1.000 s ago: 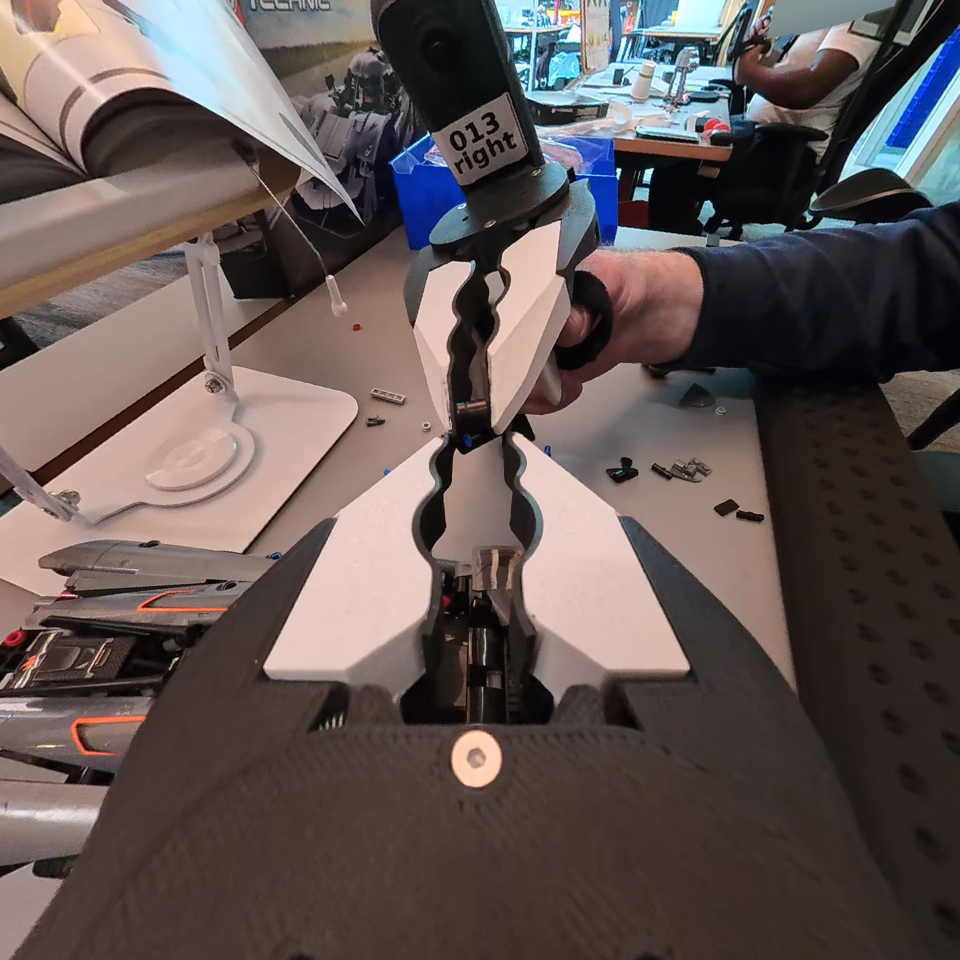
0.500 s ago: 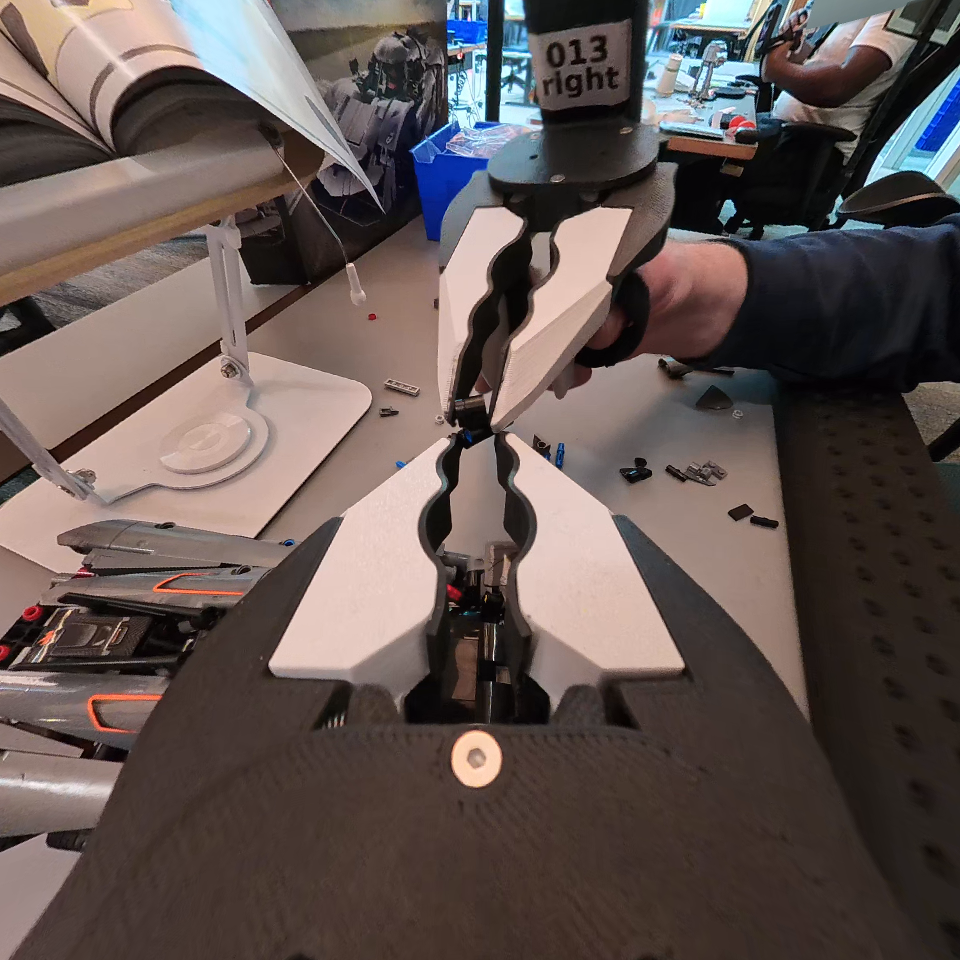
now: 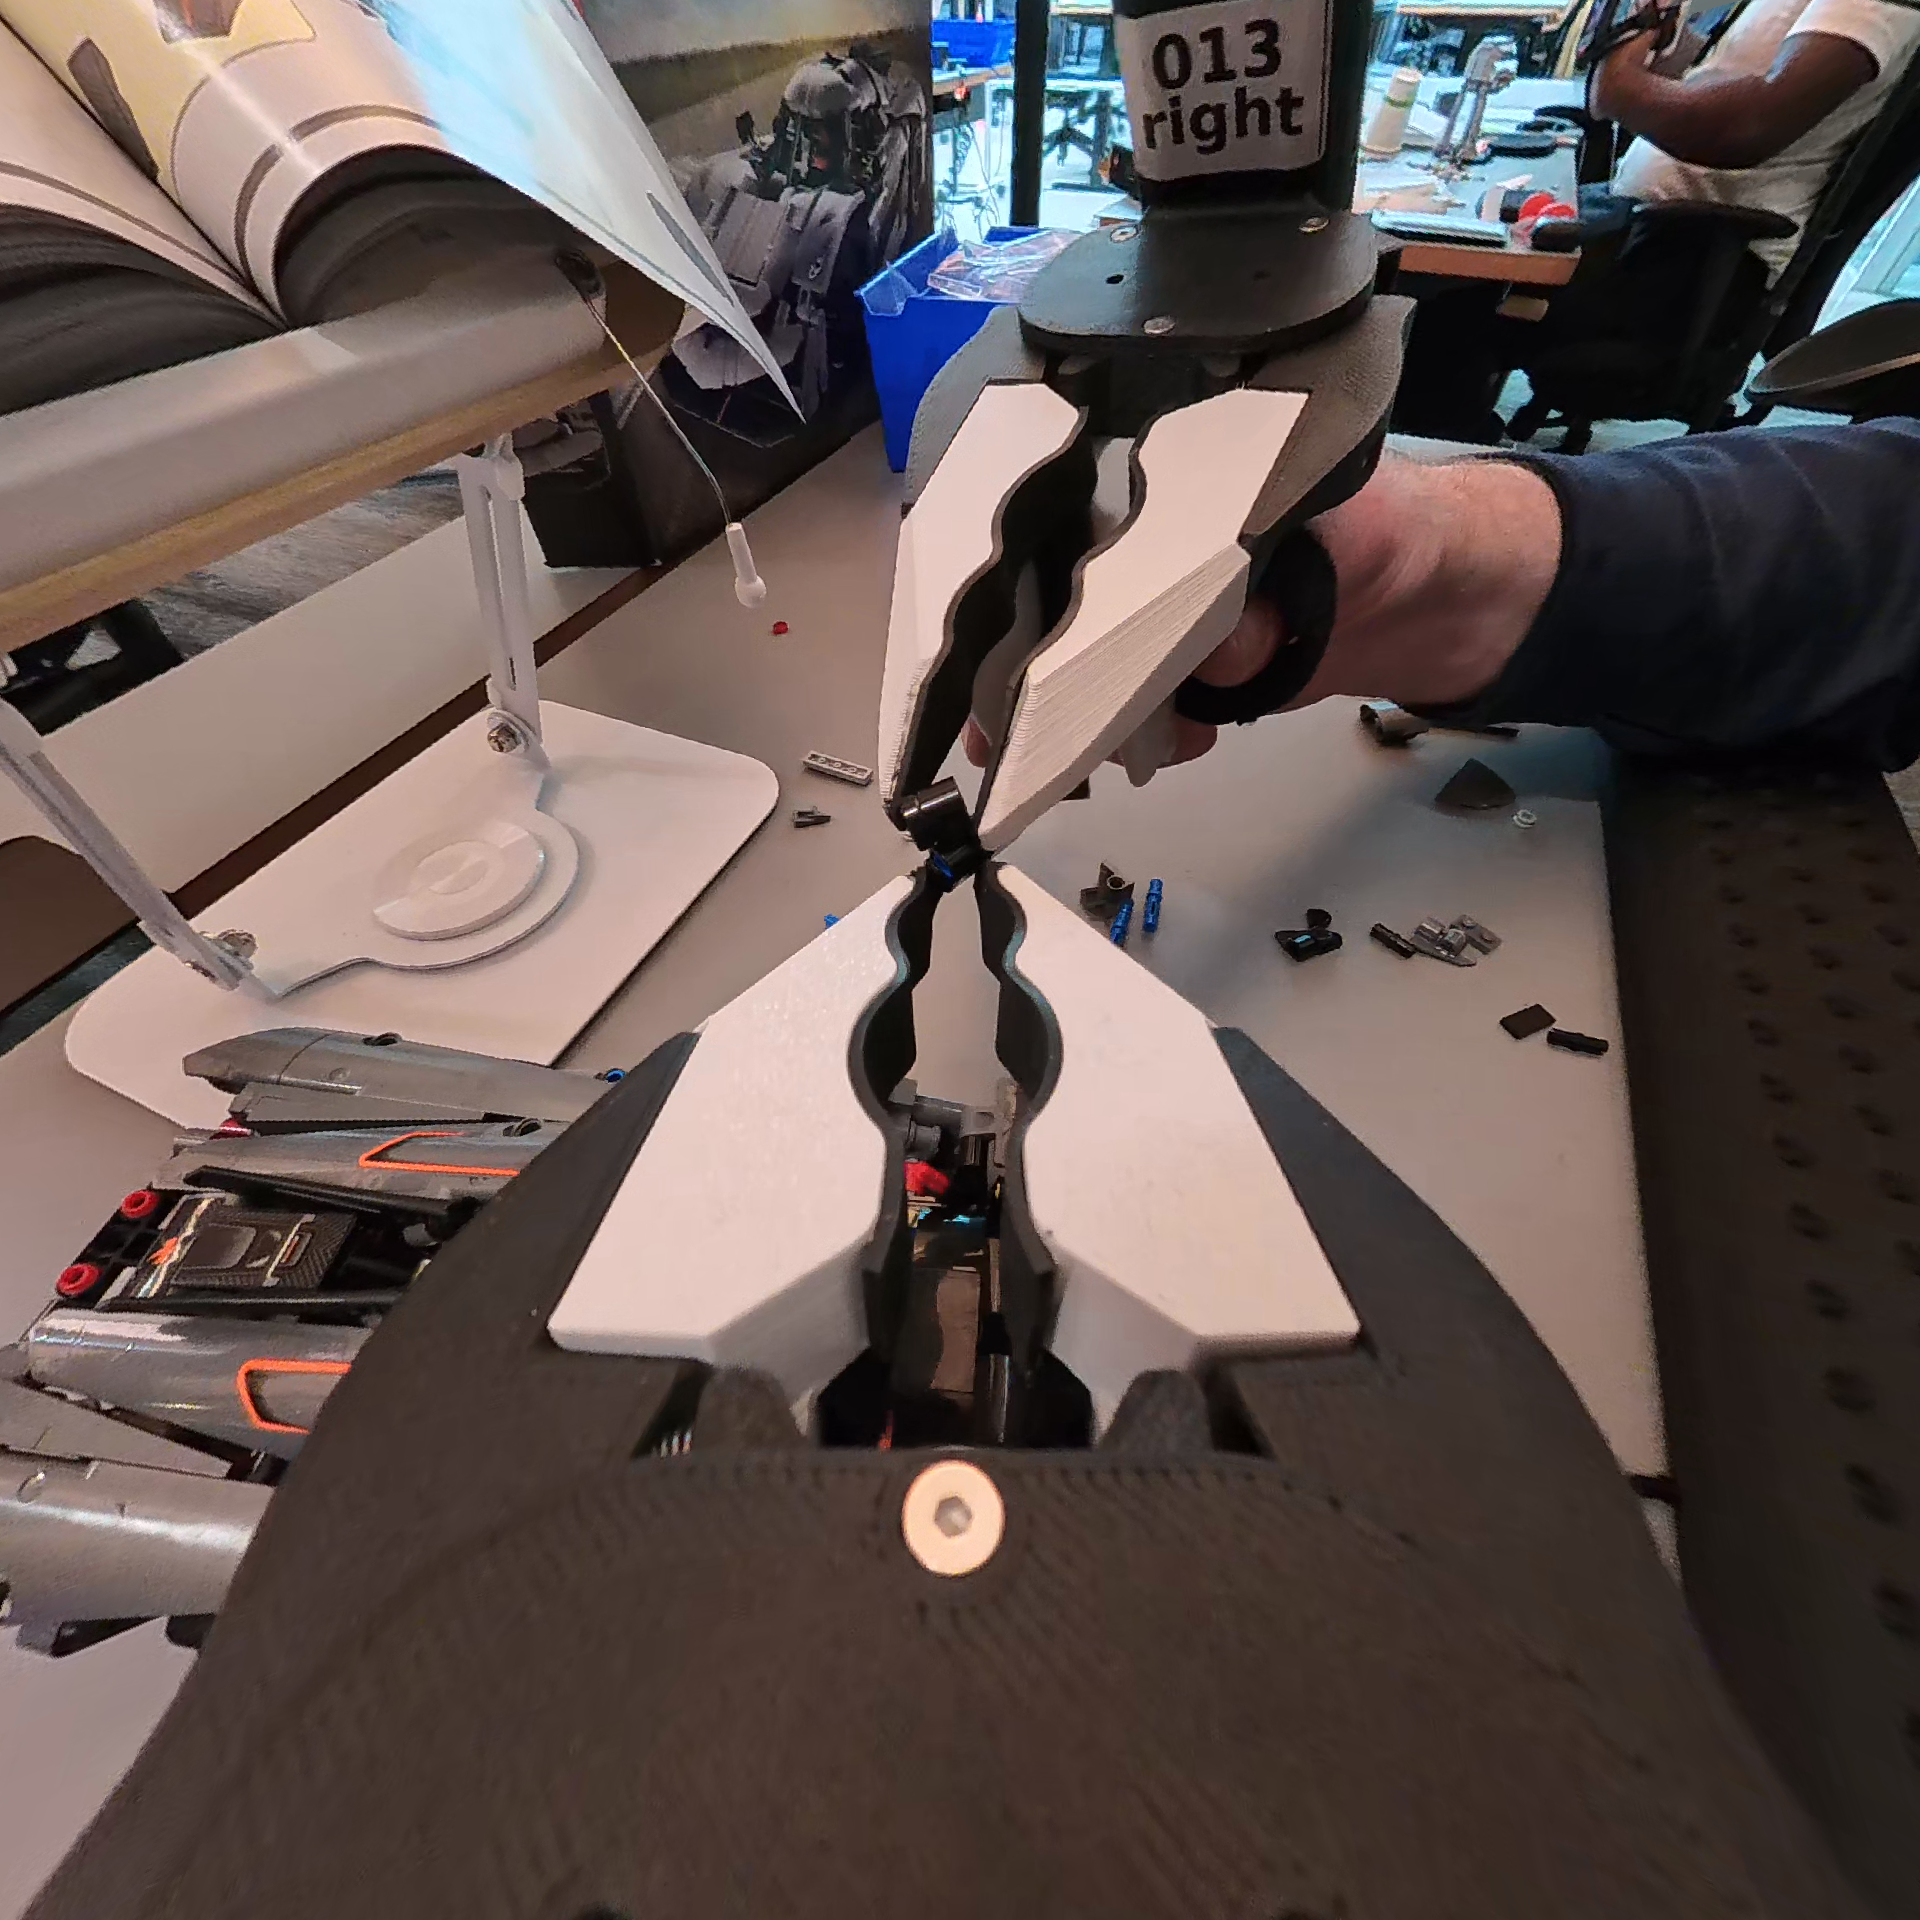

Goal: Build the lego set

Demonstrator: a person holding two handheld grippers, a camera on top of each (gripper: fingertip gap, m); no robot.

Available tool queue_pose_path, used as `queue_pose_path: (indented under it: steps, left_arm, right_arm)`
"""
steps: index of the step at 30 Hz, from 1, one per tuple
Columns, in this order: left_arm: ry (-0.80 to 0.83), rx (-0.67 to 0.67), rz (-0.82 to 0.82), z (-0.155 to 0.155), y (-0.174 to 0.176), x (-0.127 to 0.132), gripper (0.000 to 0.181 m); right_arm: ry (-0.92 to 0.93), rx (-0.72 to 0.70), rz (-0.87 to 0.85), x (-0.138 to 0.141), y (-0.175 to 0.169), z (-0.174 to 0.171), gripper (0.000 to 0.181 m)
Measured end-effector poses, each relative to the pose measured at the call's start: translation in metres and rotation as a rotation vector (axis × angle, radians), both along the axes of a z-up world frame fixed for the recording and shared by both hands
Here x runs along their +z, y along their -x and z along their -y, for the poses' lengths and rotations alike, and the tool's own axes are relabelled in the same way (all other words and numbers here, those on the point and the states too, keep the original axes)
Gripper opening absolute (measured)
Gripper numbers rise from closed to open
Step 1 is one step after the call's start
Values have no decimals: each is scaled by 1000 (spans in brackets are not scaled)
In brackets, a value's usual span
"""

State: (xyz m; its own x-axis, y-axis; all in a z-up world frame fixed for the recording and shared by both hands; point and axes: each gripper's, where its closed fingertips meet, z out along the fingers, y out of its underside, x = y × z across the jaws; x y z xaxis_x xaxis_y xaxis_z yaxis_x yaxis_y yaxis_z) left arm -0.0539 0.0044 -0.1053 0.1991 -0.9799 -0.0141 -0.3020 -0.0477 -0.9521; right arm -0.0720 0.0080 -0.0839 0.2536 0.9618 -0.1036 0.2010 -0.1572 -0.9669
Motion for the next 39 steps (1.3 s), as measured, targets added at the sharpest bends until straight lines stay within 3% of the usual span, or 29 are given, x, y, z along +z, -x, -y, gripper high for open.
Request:
queue_pose_path:
  steps: [17,32,39]
  left_arm:
    - [61,-46,113,6,-1,16,7]
    - [36,-8,36,0,-1,4,6]
    - [74,-37,81,4,-4,9,14]
  right_arm:
    - [100,70,-191,15,1,6,10]
    - [-2,-2,-19,5,-4,-2,10]
    - [39,25,-71,8,-2,1,9]
